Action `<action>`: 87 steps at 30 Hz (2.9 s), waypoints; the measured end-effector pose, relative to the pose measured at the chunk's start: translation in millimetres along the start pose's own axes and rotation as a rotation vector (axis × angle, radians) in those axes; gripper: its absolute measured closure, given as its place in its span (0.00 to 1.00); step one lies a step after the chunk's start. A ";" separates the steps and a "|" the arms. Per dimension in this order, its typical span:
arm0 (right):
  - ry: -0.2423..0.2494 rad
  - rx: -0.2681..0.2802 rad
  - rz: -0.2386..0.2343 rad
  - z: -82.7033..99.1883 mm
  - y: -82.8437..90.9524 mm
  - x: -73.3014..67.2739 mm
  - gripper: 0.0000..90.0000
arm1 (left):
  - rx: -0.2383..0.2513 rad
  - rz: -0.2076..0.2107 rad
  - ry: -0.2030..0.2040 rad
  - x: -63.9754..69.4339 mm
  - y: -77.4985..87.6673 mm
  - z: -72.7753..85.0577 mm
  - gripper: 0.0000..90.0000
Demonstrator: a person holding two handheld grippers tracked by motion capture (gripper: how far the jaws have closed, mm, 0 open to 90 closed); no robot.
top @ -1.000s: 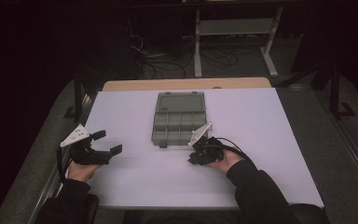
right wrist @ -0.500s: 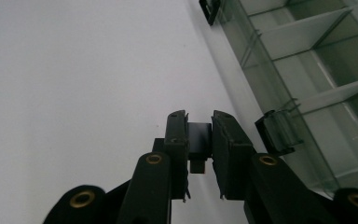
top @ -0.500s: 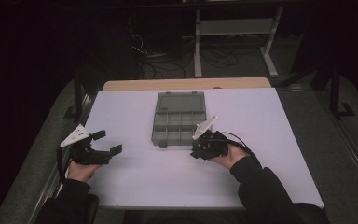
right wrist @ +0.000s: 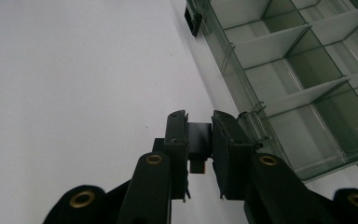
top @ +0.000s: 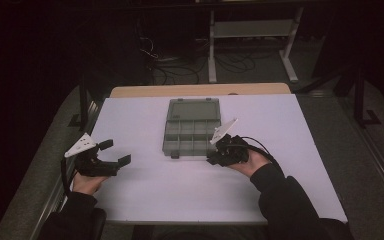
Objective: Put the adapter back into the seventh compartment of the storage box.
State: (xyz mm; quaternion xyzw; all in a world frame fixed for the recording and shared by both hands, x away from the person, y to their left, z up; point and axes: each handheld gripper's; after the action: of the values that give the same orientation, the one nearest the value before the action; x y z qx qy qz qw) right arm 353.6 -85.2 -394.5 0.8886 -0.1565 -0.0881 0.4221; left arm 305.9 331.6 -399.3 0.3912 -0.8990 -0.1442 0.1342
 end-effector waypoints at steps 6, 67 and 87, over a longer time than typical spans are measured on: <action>0.000 -0.004 0.001 -2.4 0.9 1.5 0.84 | 0.001 0.000 0.002 0.2 -0.2 0.0 0.00; 0.015 -0.031 0.063 -52.6 -12.9 41.6 0.84 | 0.007 0.002 0.007 -0.5 0.3 -0.1 0.00; -0.017 -0.029 0.057 -48.9 -32.1 56.3 0.84 | 0.008 0.005 0.004 -0.5 0.0 -0.2 0.00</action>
State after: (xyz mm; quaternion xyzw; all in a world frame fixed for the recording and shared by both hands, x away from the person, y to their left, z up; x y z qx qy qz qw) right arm 427.0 -50.7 -390.1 0.8767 -0.1843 -0.0858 0.4360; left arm 306.3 331.9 -399.1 0.3899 -0.9002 -0.1395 0.1349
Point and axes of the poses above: each handheld gripper's, and its own axes: y roughly backward along the jaws, z roughly out of its underside, x roughly to its right, and after that the axes turned 1 degree about x, right-handed
